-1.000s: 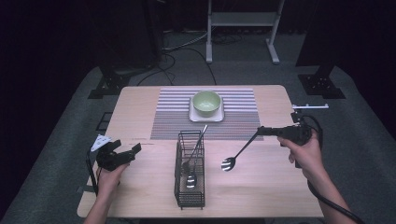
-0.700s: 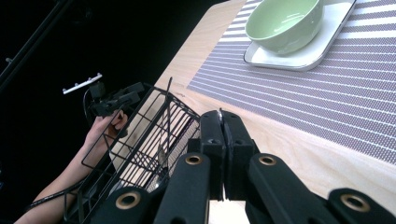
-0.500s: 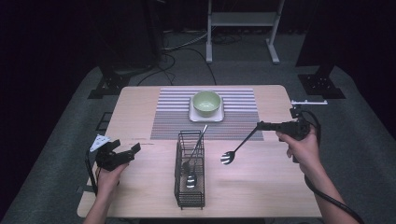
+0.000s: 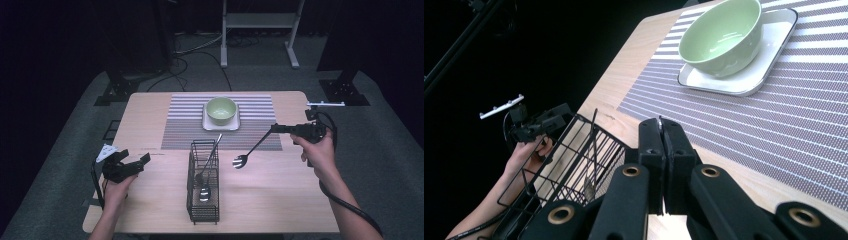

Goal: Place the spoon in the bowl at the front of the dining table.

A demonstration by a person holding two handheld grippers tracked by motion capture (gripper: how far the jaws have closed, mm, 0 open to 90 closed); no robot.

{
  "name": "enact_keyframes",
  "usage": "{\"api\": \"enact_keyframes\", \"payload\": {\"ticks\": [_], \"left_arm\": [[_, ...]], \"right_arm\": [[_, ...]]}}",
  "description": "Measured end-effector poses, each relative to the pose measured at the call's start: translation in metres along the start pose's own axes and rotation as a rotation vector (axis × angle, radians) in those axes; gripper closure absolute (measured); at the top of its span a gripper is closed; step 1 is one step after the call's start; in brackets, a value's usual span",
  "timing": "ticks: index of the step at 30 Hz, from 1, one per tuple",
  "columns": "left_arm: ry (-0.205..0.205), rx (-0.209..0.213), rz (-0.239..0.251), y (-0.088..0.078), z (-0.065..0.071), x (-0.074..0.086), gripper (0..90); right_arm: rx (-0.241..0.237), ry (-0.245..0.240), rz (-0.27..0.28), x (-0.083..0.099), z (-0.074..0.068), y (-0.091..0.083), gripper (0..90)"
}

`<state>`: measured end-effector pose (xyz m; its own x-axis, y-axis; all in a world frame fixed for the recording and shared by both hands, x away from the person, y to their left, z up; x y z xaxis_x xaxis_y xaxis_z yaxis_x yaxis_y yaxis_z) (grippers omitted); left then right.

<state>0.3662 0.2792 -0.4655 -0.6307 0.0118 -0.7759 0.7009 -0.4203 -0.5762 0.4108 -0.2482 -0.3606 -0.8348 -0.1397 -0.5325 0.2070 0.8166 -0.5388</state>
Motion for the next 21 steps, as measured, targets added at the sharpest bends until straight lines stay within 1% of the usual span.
{"api": "enact_keyframes", "payload": {"ticks": [6,21], "left_arm": [[0.003,-0.001,0.000,0.000,0.000,0.000,0.0],[0.000,-0.001,0.002,0.000,0.000,0.000,0.0]], "right_arm": [[0.013,0.003,0.010,-0.007,0.001,0.000,88.5],[0.027,0.017,0.033,-0.019,0.006,0.003,88.5]]}}
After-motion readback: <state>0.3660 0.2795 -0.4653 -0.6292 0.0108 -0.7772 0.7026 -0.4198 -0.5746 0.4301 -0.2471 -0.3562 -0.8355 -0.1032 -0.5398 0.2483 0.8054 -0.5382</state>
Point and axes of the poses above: each handheld gripper's, and its own axes: y roughly forward along the jaws, x roughly out of its underside, z roughly to its right, the point moved 4 cm from there along y, roughly forward along the jaws, and after that the axes turned 13 degrees about -z, right-handed, at the moved point
